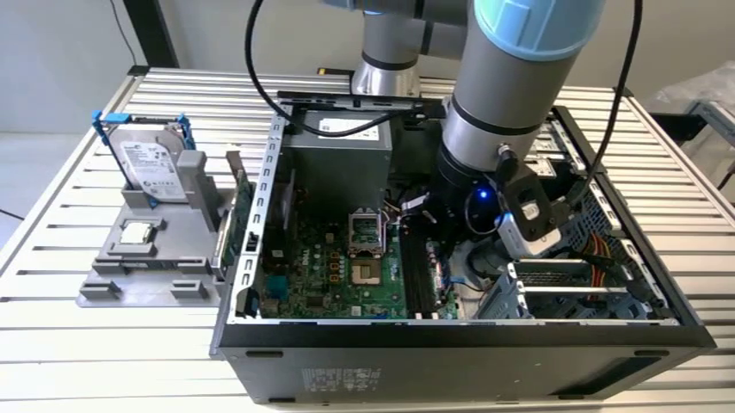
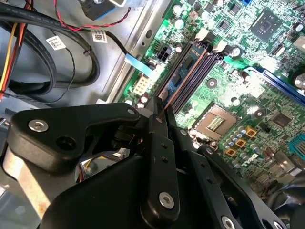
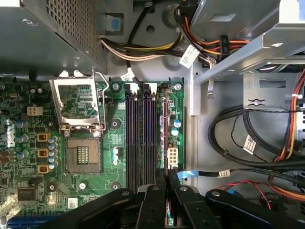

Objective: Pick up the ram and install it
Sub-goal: 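Insert the ram into the slot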

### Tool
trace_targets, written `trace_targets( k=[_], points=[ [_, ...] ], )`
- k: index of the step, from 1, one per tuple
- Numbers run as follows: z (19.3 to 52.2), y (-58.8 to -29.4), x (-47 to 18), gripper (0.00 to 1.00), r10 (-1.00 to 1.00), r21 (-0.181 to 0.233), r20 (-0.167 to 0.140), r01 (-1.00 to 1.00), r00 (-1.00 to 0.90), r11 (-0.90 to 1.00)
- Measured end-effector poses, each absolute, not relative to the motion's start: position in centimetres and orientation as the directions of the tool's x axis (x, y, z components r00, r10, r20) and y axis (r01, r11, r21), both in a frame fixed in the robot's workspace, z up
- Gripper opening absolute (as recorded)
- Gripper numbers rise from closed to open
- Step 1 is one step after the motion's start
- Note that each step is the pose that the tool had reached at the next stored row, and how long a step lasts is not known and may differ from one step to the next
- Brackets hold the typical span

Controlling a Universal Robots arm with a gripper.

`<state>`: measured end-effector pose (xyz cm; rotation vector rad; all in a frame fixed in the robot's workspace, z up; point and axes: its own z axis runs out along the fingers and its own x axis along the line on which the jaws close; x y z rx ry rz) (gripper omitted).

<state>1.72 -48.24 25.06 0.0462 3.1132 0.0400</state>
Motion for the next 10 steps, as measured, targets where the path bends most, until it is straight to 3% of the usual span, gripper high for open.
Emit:
trace_targets(
  k=[10],
  points=[
    [24.27,-48.24,1.57,0.00,0.024,0.026,-0.027,0.023,-0.999,0.999]
  ],
)
